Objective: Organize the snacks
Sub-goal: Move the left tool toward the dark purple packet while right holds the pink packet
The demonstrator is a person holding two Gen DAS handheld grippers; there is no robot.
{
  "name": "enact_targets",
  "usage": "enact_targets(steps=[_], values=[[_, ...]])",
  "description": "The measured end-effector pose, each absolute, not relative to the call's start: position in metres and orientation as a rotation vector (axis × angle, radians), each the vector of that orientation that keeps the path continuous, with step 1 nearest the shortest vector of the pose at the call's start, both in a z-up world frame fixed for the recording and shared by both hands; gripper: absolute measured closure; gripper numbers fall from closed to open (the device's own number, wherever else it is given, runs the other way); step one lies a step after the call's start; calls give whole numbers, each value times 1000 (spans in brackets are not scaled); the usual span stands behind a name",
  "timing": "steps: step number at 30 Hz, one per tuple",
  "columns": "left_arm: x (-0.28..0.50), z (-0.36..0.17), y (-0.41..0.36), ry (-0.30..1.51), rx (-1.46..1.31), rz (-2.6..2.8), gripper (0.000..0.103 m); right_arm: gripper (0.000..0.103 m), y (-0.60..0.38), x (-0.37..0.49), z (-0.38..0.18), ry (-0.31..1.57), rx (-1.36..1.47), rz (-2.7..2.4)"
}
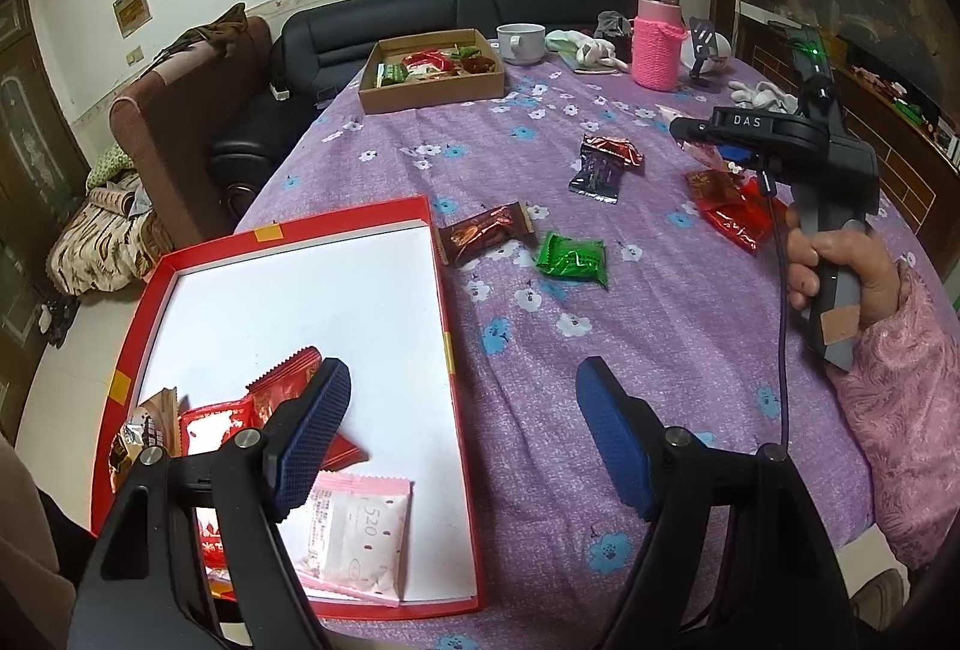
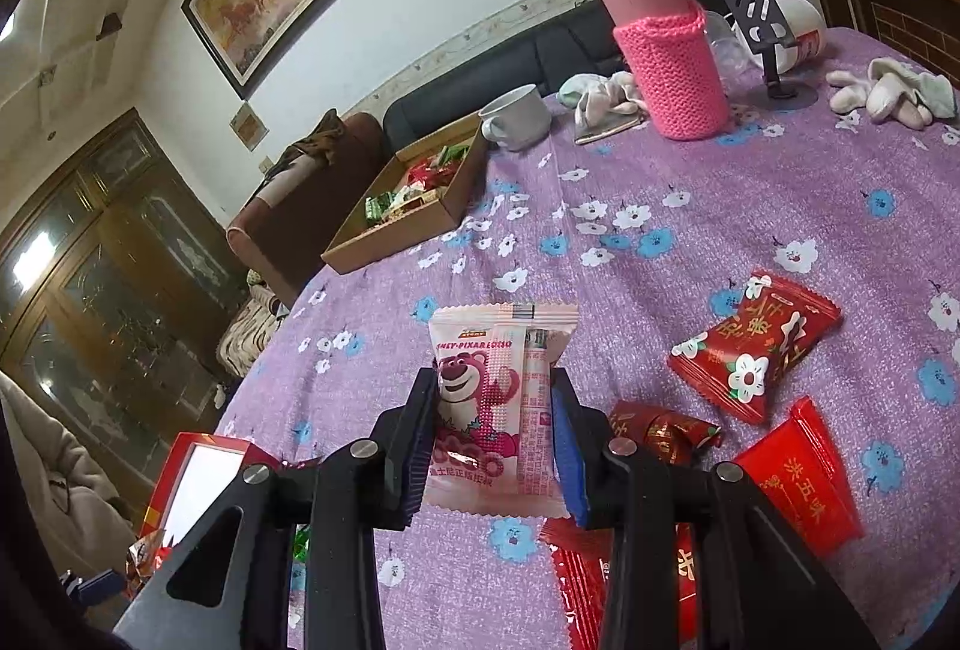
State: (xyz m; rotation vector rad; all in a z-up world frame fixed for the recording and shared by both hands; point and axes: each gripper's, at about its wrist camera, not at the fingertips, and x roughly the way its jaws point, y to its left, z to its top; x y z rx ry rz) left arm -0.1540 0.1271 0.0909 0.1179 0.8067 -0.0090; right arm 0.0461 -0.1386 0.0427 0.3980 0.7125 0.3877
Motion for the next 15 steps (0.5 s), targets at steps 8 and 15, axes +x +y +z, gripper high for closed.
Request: enact_targets(steps=[8, 15], values=[[-147, 89, 121, 811, 124, -30, 25, 67, -139, 48, 40, 719, 397, 381], [-143, 92, 118, 802, 115, -43, 25, 67, -142, 47, 39, 709, 396, 369]])
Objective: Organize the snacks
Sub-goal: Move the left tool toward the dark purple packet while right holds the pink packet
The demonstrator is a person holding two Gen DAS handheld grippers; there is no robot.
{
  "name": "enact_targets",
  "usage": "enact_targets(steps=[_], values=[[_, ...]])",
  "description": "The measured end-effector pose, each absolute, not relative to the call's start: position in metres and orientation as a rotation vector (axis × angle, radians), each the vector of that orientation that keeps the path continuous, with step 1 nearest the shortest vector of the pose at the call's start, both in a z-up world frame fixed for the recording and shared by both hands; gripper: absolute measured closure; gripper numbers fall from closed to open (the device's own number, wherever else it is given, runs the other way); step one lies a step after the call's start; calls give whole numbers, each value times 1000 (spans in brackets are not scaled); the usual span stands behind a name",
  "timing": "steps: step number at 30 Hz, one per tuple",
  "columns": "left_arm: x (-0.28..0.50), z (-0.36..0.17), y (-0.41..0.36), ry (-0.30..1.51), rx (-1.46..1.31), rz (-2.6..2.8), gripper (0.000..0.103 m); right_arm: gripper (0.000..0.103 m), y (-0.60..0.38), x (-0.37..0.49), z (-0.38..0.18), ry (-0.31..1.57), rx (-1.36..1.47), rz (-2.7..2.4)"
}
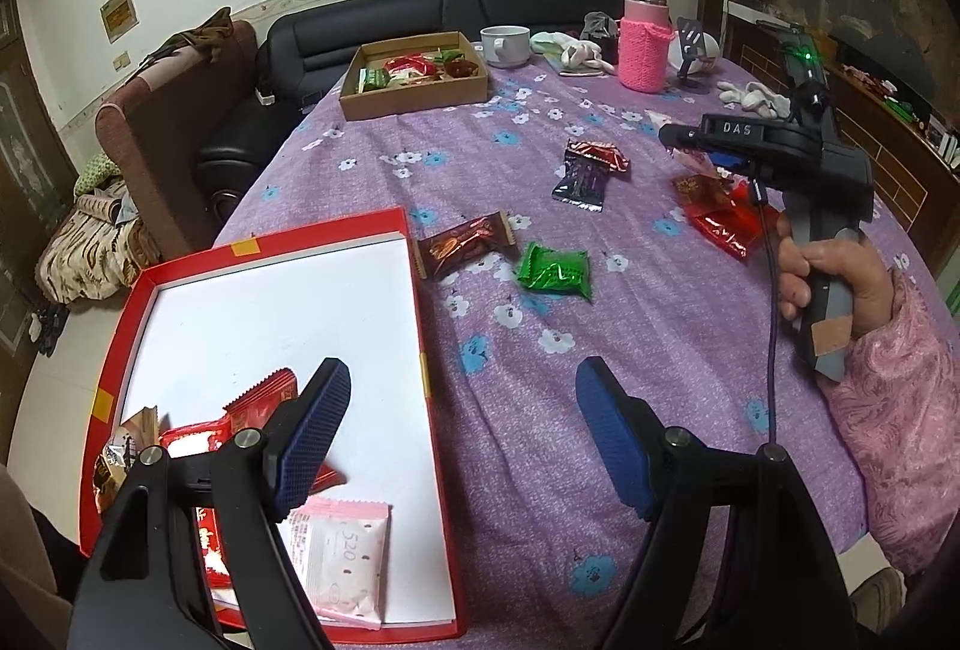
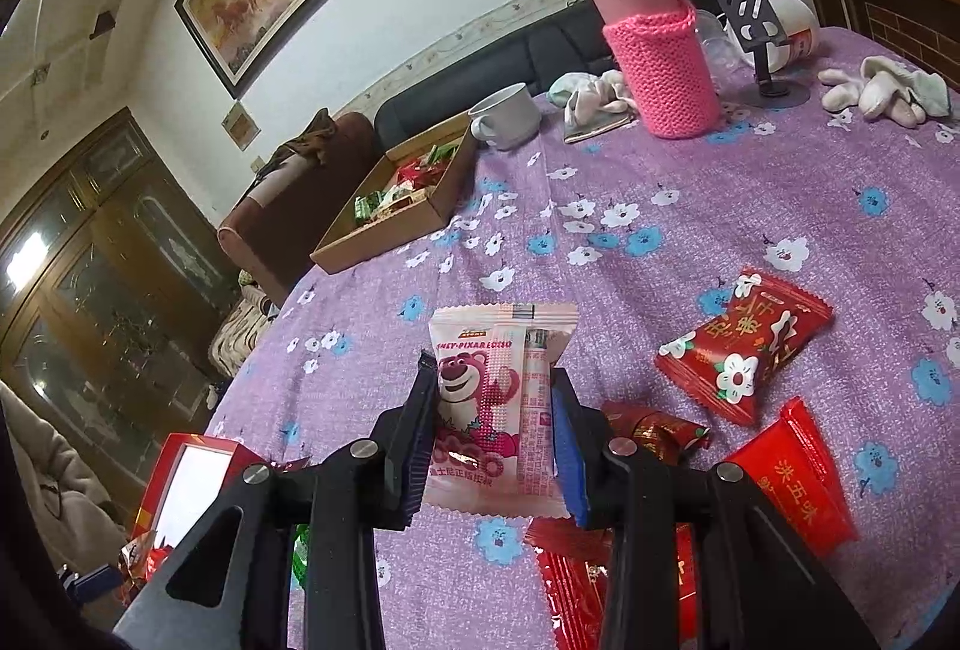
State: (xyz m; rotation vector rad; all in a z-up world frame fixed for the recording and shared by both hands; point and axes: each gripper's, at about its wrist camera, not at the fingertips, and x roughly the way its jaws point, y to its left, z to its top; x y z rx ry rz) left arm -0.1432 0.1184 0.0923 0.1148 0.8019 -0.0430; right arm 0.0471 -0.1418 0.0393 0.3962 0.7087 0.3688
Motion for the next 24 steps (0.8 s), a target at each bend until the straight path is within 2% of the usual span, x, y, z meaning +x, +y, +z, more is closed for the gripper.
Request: enact_targets(steps=[13, 19, 24], values=[[-114, 117, 93, 774, 157, -97, 25, 67, -149, 44, 44, 682, 426, 348], [-54, 127, 79, 786, 142, -104, 25, 67, -178, 43, 44, 659, 556, 296], [12, 100, 46, 857, 164, -103, 25, 67, -205, 49, 36, 686, 667, 216]])
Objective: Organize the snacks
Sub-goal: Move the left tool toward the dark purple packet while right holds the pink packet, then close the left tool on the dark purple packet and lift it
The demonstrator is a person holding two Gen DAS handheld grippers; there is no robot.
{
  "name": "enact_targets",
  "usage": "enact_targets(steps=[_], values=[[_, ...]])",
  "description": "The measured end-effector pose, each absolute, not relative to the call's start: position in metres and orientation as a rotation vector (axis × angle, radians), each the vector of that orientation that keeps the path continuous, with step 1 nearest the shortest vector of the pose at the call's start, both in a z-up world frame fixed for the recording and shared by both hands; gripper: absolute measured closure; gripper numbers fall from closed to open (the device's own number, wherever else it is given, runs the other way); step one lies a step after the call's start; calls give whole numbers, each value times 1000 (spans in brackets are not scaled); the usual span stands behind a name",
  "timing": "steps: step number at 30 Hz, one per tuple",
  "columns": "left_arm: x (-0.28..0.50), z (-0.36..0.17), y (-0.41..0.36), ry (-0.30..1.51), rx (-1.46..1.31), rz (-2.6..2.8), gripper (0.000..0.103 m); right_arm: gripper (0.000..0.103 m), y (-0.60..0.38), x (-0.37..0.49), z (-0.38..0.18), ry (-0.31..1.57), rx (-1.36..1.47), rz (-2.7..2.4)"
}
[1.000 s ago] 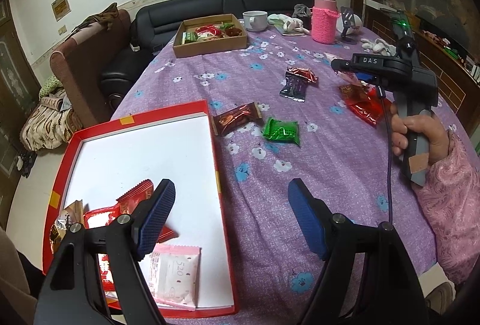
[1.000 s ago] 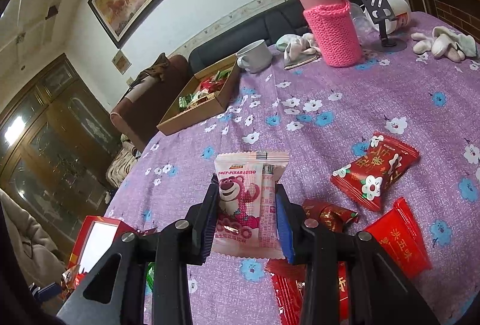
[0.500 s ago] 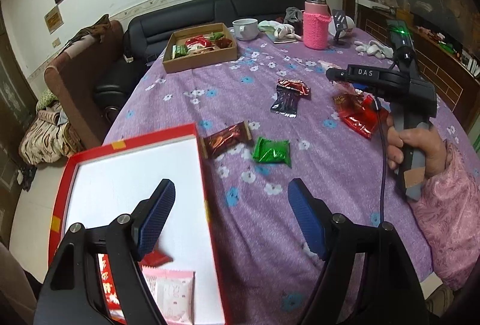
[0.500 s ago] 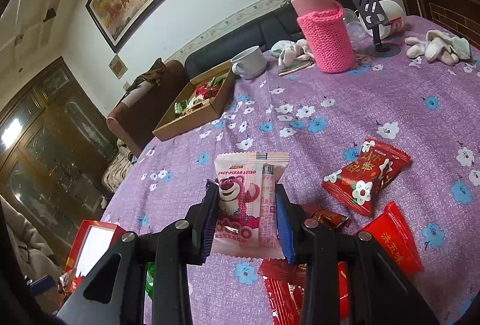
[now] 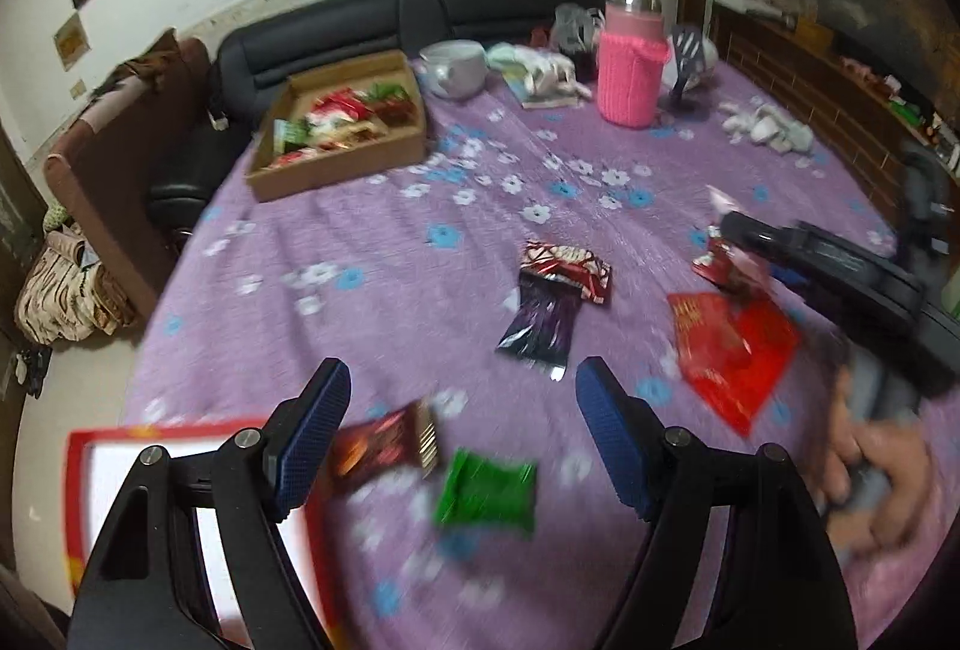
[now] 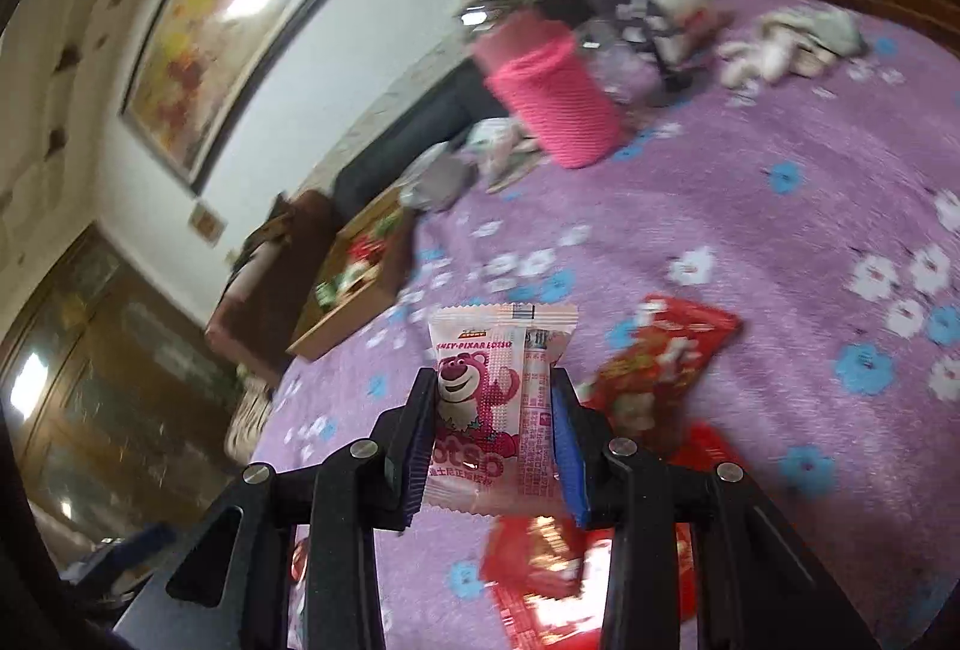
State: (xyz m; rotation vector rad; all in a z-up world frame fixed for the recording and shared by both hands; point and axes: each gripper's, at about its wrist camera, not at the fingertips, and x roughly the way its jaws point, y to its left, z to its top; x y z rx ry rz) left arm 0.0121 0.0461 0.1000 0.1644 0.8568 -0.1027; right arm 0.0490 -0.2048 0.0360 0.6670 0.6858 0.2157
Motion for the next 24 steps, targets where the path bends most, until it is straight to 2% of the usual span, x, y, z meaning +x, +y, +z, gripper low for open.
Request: enact_targets(steps=[5, 16, 17, 19, 22, 24], values=[[65, 63, 12, 924, 184, -91, 25, 67, -218, 57, 31, 708, 719, 191], [84, 24, 4, 972, 213, -100, 26, 67, -215, 64, 32, 718, 732, 201], [84, 24, 5, 969, 200, -117, 30, 67, -215, 64, 32, 717, 730, 200], [86, 24, 7, 978, 162, -156, 61, 67, -214, 65, 32, 717, 728, 198], [85, 25, 2, 972, 183, -163, 75, 67, -212, 65, 32, 720, 716, 203], [79, 25, -2, 959, 221, -171, 79, 67, -210, 65, 33, 719, 700, 203]])
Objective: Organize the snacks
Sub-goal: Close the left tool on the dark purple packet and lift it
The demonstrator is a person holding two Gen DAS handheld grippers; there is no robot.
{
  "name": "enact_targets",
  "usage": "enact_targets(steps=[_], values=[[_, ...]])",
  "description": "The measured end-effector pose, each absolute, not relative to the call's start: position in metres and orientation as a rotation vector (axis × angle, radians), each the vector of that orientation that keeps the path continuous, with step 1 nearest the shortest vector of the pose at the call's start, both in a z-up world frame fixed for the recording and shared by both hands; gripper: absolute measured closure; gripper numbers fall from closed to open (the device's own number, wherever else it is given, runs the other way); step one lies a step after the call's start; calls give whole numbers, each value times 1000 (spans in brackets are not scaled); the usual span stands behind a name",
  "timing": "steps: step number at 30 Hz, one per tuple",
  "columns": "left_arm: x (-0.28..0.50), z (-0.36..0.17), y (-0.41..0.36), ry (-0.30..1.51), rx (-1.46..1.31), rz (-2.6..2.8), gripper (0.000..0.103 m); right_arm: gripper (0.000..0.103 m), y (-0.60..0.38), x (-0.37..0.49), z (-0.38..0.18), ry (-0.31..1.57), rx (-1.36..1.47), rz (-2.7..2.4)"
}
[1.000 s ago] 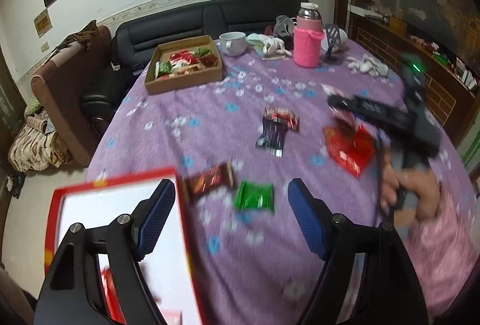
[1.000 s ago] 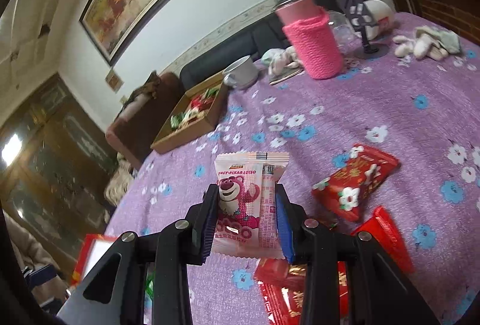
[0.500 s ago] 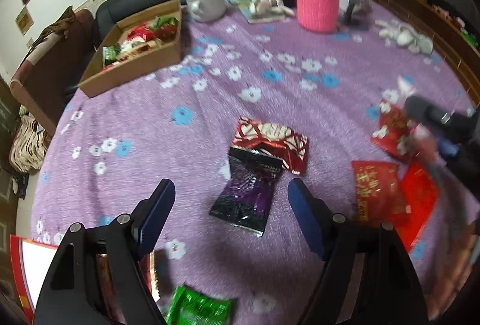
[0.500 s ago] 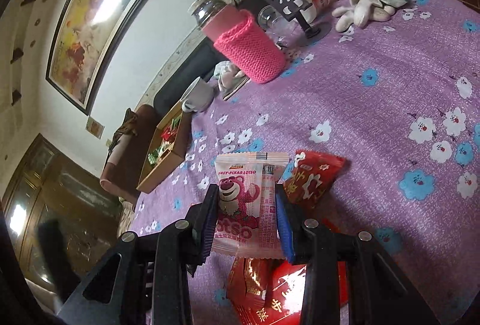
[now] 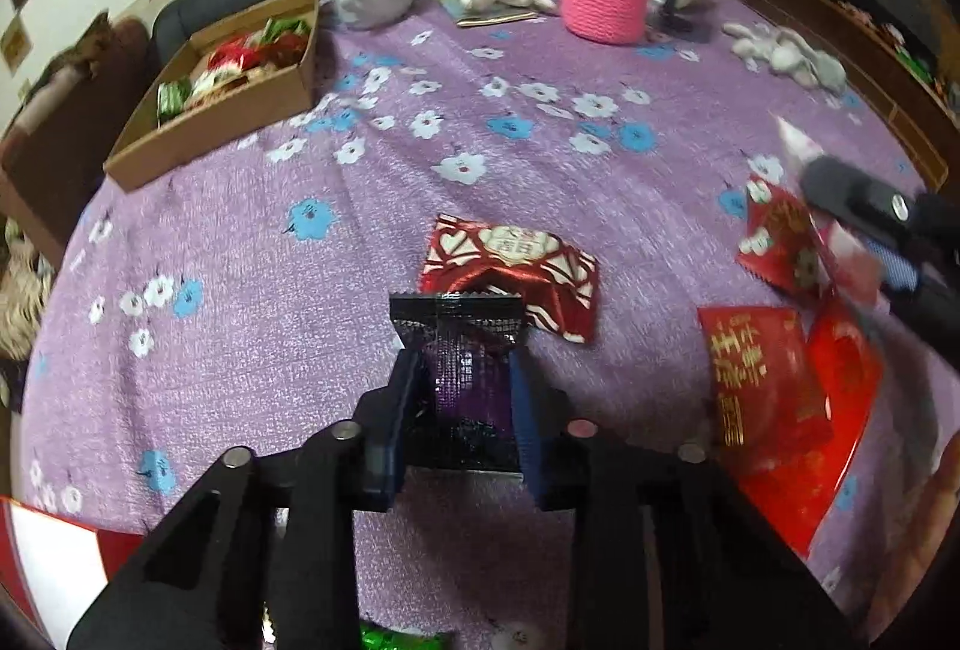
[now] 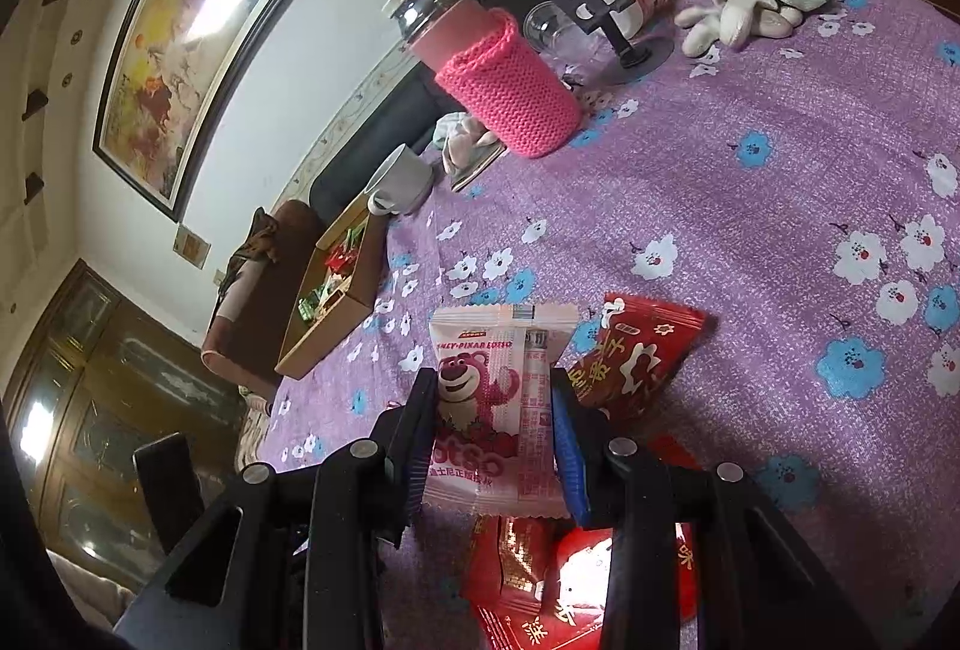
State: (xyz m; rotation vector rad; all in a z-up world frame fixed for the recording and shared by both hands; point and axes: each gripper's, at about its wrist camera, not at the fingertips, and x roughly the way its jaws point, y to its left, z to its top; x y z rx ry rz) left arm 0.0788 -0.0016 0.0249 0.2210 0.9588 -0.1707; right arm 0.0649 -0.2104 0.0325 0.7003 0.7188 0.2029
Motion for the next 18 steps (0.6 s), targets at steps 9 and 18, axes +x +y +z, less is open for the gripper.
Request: enact_targets(steps=[9, 18], values=[[41, 46, 12, 912, 151, -170, 83, 67, -197, 60, 41, 684, 628, 261], [-58, 116, 72, 704, 62, -136, 82, 67, -186, 53, 46, 652, 554, 267]])
